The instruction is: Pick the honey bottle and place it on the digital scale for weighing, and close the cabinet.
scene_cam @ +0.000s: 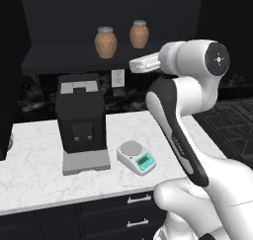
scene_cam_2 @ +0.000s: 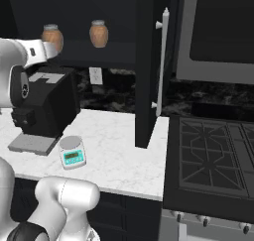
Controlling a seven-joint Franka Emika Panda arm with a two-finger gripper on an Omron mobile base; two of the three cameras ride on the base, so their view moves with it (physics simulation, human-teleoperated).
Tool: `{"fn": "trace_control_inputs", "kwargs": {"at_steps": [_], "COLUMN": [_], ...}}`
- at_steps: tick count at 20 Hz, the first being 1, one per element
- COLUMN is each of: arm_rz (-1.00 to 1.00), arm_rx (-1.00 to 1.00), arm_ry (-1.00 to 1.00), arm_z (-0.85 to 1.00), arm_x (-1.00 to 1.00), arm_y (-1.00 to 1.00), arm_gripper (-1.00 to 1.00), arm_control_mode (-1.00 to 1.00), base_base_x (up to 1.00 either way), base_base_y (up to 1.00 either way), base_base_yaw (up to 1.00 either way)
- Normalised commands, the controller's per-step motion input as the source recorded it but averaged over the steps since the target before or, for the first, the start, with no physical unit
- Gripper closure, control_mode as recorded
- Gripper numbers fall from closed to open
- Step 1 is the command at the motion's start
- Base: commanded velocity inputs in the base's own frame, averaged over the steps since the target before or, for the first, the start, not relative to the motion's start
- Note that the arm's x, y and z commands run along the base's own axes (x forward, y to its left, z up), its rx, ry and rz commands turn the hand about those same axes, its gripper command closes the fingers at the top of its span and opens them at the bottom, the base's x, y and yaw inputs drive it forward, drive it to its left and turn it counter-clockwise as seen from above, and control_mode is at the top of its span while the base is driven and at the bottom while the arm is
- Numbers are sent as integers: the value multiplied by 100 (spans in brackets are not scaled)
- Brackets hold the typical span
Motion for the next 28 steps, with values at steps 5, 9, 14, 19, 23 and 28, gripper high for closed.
{"fn": "trace_control_inputs", "kwargs": {"at_steps": [5, 9, 14, 19, 23, 28], "arm_rz": [0, 0, 0, 0, 0, 0], "arm_rx": [0, 0, 0, 0, 0, 4], "arm_ry": [0, -2, -7, -11, -16, 0], "arm_z": [13, 24, 3, 1, 12, 11], "arm_x": [62, 36, 37, 22, 11, 34], "arm_y": [5, 19, 26, 14, 9, 17], "arm_gripper": [-100, -100, -100, -100, -100, -100], "arm_control_mode": [-100, -100, -100, -100, -100, -100], "base_base_x": [0, 0, 0, 0, 0, 0], "base_base_y": [0, 0, 0, 0, 0, 0], "base_base_yaw": [0, 0, 0, 0, 0, 0]}}
